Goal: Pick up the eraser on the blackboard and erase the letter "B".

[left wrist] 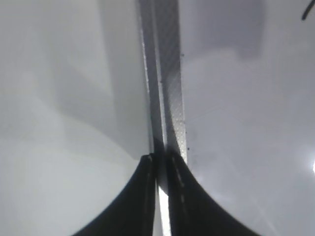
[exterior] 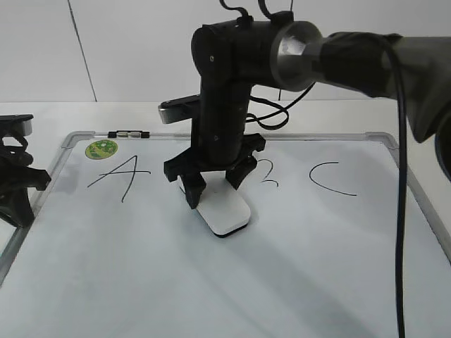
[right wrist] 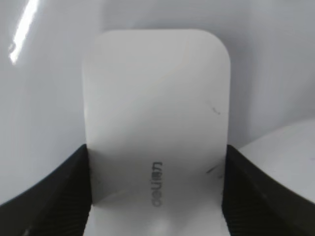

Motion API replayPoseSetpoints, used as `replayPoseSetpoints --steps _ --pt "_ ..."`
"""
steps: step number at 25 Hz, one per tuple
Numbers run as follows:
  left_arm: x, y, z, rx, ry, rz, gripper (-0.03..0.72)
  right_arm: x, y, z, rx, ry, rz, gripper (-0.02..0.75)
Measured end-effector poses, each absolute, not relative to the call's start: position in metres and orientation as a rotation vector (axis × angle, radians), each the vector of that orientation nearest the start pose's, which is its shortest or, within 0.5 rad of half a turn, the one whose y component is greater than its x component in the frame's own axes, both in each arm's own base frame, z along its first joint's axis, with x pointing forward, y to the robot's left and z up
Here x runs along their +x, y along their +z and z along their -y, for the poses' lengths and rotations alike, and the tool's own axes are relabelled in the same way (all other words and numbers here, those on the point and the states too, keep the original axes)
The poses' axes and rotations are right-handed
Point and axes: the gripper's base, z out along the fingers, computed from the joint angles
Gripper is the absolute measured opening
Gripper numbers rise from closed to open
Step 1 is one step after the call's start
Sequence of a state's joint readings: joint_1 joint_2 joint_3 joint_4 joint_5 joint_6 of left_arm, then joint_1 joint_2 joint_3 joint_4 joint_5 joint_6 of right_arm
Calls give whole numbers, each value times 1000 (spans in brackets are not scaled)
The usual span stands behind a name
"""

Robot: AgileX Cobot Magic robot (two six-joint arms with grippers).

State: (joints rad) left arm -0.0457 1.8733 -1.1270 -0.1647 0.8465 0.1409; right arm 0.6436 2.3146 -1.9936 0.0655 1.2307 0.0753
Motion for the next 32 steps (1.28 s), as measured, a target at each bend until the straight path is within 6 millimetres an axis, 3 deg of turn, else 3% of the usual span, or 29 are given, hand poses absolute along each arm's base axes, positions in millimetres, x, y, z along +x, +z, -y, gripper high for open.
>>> replayPoseSetpoints --steps 5,8,12,15,20,27,29,32 --pt "338 155 27 125 -190 -3062 20 402 178 -260 -682 184 -2985 561" --pt "338 155 27 125 -190 -3062 20 425 179 -221 -538 142 -2998 561" --pt "338 155 27 125 -190 -3062 20 443 179 -182 -406 127 -3012 561" --pt "338 155 27 125 -190 -3062 20 447 180 -175 -370 136 -3015 561" --pt "338 155 26 127 -187 -3064 20 442 178 -189 -416 154 -3014 561" --pt "338 155 26 130 -185 -3066 20 397 174 -274 -750 159 -2958 561" --pt "338 155 26 130 -185 -3066 20 388 174 -287 -797 175 -2950 561" --pt "338 155 26 130 -185 -3066 20 387 174 -289 -803 185 -2950 561"
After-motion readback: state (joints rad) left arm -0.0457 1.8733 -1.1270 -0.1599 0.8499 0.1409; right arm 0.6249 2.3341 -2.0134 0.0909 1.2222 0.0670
